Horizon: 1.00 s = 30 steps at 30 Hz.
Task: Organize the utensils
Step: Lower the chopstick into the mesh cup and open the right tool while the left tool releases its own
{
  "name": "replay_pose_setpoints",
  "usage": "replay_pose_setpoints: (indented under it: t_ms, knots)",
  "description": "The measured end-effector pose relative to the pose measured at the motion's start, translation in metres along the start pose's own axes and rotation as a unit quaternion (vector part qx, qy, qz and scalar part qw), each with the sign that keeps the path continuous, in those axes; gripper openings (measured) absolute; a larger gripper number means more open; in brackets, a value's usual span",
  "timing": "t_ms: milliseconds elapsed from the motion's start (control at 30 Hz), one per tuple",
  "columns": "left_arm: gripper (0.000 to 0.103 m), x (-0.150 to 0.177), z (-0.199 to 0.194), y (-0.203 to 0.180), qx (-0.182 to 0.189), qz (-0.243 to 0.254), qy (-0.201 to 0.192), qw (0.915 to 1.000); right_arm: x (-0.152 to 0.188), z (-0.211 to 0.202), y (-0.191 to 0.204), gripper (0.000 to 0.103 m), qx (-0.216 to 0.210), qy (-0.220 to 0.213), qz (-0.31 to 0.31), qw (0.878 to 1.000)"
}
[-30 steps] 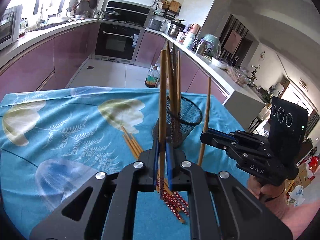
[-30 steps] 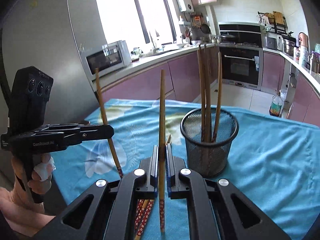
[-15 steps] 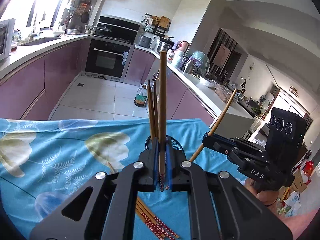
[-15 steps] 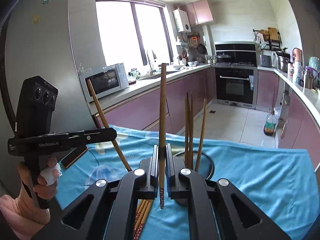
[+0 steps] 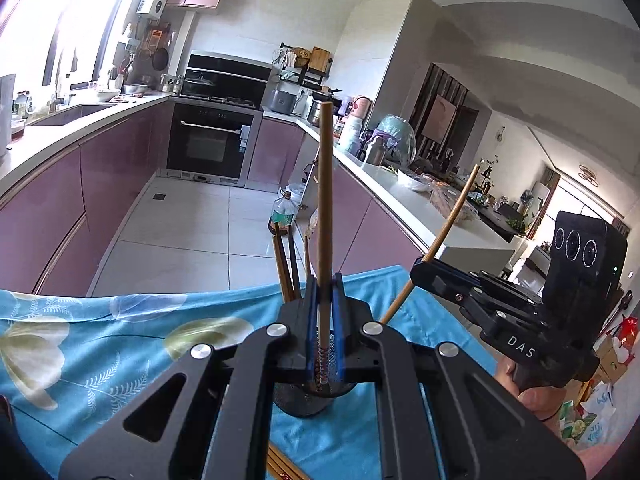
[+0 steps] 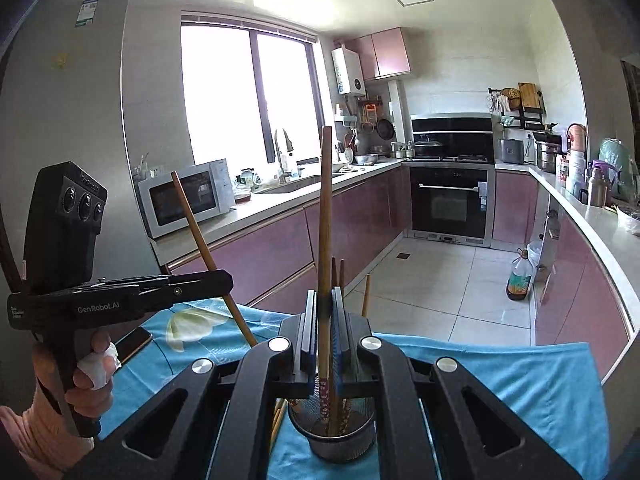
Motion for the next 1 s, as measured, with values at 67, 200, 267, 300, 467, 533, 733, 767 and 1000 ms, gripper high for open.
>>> replay_pose_setpoints:
  t_ms: [67,200,267,300,467,533,733,767,1000]
  knots:
    - [0.008,0.003,0.012,0.002,-0.011,0.002,0.018,0.9998,0.007,0.008,-0.002,0.006,-0.002,0.016,0.002,1.000]
    - [0.008,0.019,0.036,0.007,-0.031,0.013,0.057,0.9978,0.026,0.027,-0.005,0.006,-0.010,0.051,0.008,0.999]
    - [0.008,0.028,0.046,0.009,-0.037,0.018,0.075,0.9964,0.033,0.034,-0.006,0.006,-0.014,0.066,0.011,0.998]
    - [0.008,0.032,0.051,0.010,-0.040,0.020,0.083,0.9956,0.037,0.038,-0.007,0.006,-0.016,0.074,0.013,0.997]
    - [0.008,0.046,0.073,0.020,-0.046,0.025,0.115,0.9920,0.051,0.053,-0.008,0.007,-0.019,0.112,0.019,0.993]
    - [0.008,0.051,0.082,0.023,-0.050,0.027,0.126,0.9904,0.055,0.057,-0.008,0.008,-0.017,0.121,0.022,0.992]
    - [0.008,0.060,0.102,0.035,-0.058,0.019,0.141,0.9881,0.061,0.062,-0.011,0.008,-0.015,0.128,0.033,0.991]
    - [0.009,0.061,0.103,0.037,-0.058,0.017,0.141,0.9881,0.060,0.062,-0.011,0.008,-0.015,0.127,0.034,0.991]
    - [0.009,0.067,0.093,0.045,-0.059,0.009,0.127,0.9902,0.061,0.056,-0.006,0.008,-0.016,0.118,0.033,0.992]
Point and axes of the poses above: each gripper's, at about its wrist camera, not at the fingertips, and z roughly the way its jaws point, y to its left, x to its underside, the point moved 7 cm from there along z, roughly the way its jaws point, and after that the axes turned 8 degrees about -z, right-handed, at the moved point
